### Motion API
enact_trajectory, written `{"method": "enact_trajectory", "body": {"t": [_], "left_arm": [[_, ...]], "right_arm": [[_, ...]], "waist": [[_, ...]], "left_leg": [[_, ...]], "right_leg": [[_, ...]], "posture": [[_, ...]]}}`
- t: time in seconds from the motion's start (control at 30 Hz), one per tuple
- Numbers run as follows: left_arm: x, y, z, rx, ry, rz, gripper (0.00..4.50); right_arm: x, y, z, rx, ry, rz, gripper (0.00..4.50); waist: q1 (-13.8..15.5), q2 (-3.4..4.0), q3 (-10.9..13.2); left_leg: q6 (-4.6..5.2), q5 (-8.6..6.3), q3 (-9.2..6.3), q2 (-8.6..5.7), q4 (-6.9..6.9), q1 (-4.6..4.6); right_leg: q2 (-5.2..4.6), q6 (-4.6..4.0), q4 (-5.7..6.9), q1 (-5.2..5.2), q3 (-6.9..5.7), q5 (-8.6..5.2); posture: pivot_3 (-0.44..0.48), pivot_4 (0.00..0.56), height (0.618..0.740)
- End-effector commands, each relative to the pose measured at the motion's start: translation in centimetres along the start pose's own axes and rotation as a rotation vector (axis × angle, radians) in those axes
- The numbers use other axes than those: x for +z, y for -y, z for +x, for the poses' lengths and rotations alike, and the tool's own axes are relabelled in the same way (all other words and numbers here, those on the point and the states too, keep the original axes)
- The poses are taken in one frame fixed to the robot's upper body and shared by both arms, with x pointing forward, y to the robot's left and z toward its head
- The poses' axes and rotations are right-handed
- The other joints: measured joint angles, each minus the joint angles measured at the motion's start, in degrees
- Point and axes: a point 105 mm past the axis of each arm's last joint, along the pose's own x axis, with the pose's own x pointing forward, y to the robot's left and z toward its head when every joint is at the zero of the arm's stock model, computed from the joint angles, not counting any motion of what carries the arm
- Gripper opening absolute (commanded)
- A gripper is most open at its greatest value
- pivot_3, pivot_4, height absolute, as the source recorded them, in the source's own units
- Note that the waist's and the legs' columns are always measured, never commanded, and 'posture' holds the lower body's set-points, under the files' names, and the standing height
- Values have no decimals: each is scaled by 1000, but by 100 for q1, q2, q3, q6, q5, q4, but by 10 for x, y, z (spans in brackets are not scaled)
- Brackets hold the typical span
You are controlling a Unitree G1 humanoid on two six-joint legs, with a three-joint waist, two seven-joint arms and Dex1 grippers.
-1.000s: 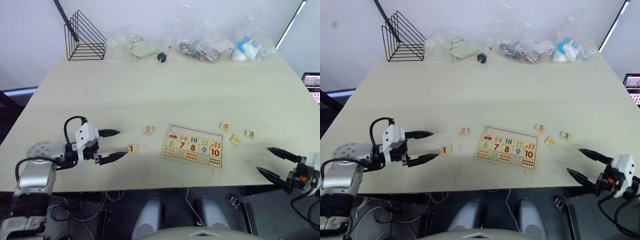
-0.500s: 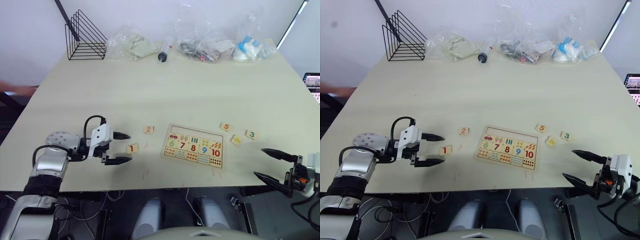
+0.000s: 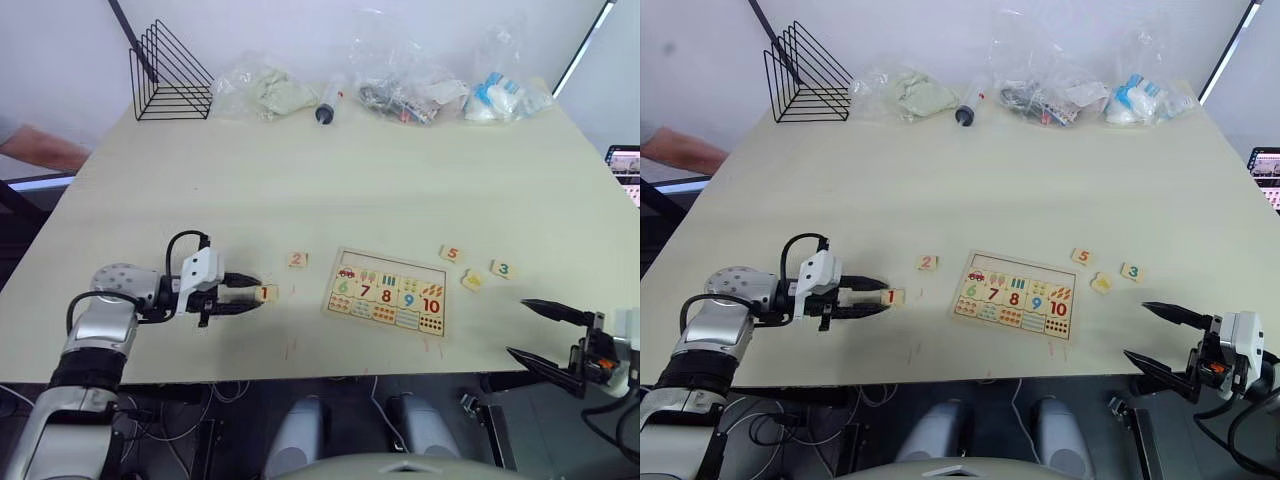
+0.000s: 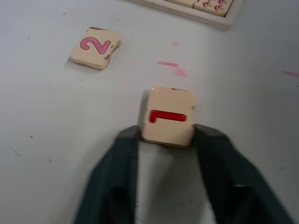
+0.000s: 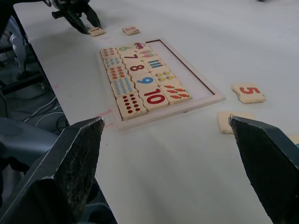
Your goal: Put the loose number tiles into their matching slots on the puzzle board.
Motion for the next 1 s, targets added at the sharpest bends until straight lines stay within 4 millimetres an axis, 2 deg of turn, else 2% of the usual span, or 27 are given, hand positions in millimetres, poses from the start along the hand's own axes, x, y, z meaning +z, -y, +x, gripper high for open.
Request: {"method": "enact_trajectory", "body": {"t": [0.03, 0.33, 0.6, 1.0], "left_arm": [[-6, 4, 4, -21, -1, -12, 930], [11, 4, 5, -66, 29, 74, 926], [49, -6, 14, -142, 26, 155, 926], [107, -41, 47, -210, 10, 239, 926]], "right_arm": [[7, -1, 3, 17, 19, -29, 4500], [8, -3, 8, 30, 28, -33, 4500], [10, -7, 13, 14, 55, -41, 4500], [9, -11, 19, -71, 115, -43, 4500]], "waist": [[4, 1, -1], [3, 2, -1], [6, -4, 3], [-4, -15, 10]], "left_leg": [[0, 0, -1, 0, 0, 0], [0, 0, -2, 0, 1, -1], [0, 0, -6, -2, 5, -8], [0, 1, -2, -32, 6, -16]], "right_leg": [[0, 0, 0, 0, 0, 0], [0, 0, 0, 0, 0, 0], [3, 0, 1, 1, -14, 0], [9, 0, 1, 2, -22, 0]], "posture": [[0, 150, 740], [0, 150, 740], [0, 150, 740], [0, 150, 740]]}}
